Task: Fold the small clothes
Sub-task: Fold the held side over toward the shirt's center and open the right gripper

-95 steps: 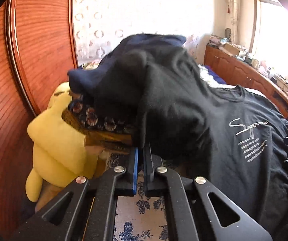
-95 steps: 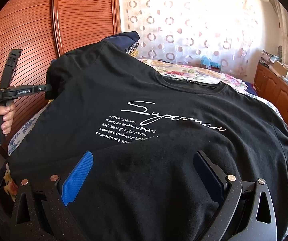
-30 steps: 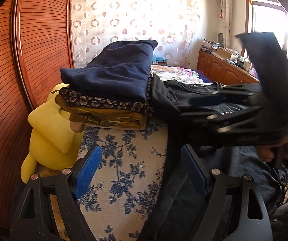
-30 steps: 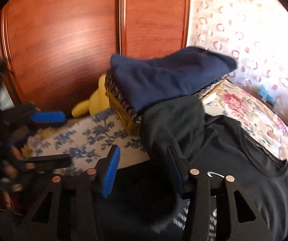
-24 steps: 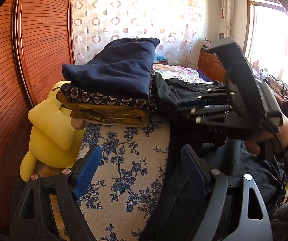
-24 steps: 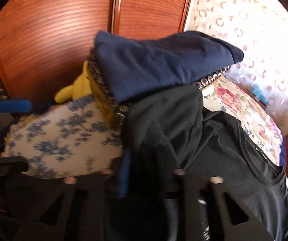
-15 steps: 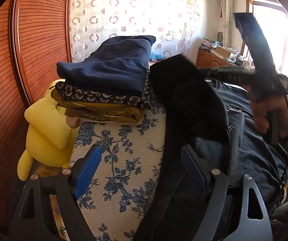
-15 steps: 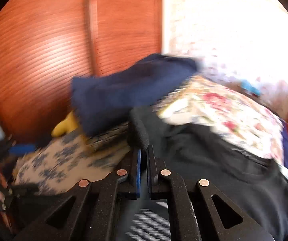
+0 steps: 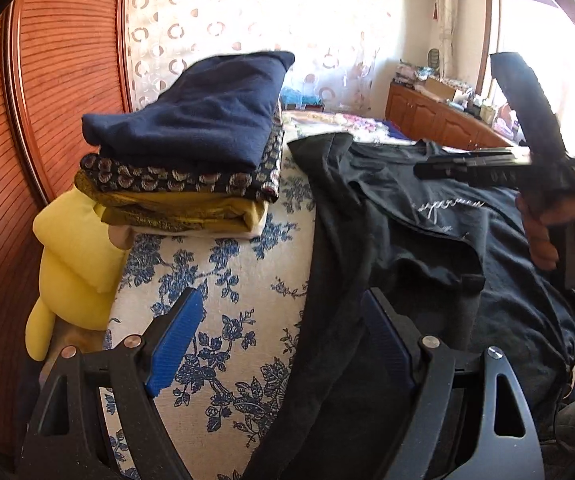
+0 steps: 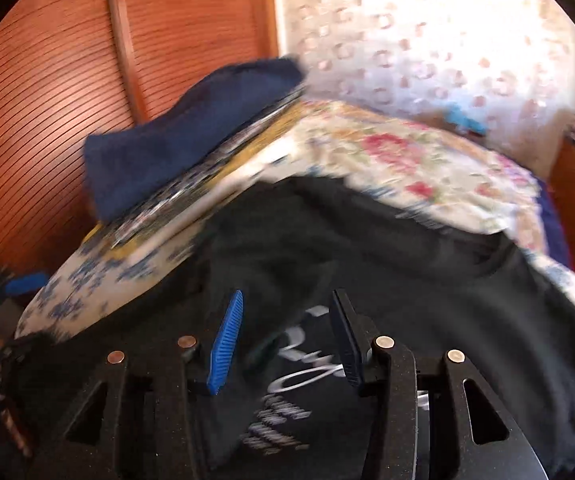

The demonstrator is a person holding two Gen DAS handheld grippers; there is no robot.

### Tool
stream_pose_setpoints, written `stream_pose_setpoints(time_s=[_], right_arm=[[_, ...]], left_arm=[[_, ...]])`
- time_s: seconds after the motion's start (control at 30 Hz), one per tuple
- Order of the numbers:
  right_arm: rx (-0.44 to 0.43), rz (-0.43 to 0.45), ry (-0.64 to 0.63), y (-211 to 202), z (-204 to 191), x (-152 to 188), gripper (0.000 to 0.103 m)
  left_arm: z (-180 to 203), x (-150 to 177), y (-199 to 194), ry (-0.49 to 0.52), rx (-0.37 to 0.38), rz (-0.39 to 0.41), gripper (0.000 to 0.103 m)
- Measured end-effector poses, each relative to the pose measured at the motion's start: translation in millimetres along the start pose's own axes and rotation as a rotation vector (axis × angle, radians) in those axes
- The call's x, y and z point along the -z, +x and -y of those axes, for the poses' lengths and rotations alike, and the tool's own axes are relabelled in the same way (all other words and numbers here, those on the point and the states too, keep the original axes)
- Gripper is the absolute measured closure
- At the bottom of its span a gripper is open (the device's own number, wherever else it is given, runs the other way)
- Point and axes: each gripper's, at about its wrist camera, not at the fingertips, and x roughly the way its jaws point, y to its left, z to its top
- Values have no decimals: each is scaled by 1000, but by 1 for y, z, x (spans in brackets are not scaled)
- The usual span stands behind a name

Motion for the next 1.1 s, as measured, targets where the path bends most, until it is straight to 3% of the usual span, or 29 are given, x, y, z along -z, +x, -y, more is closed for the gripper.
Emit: stream_pose_setpoints(time_s=[0.17,0.3,0.33,0.4,0.73,0.83,0.9,1.1], right_arm=[[-52,-66,-74,35,-28,11,56],[-32,-82,-121,52,-33,10,57],[-23,-83,-133,54,-34,10,60],[20,-76,-142,52,-36,12,97],[218,-45,102,9,31,38,96],[253,-37,123,-6,42,52,86],[261,-26,136,-21,43,57,67],[222,36,119,-58,40,82,48]], left_arm=[[-1,4,13,7,-17,-45,21],[-2,6,20,2,-14,-67,21],[-2,7,22,2,-13,-73,21],[-2,9,27,2,-20,-87,21],[-3,10,30,-14,-18,-83,20],[-4,11,30,-13,-18,-82,20],[-4,11,30,-11,-18,-83,20],[-4,10,29,-11,-17,-82,20]])
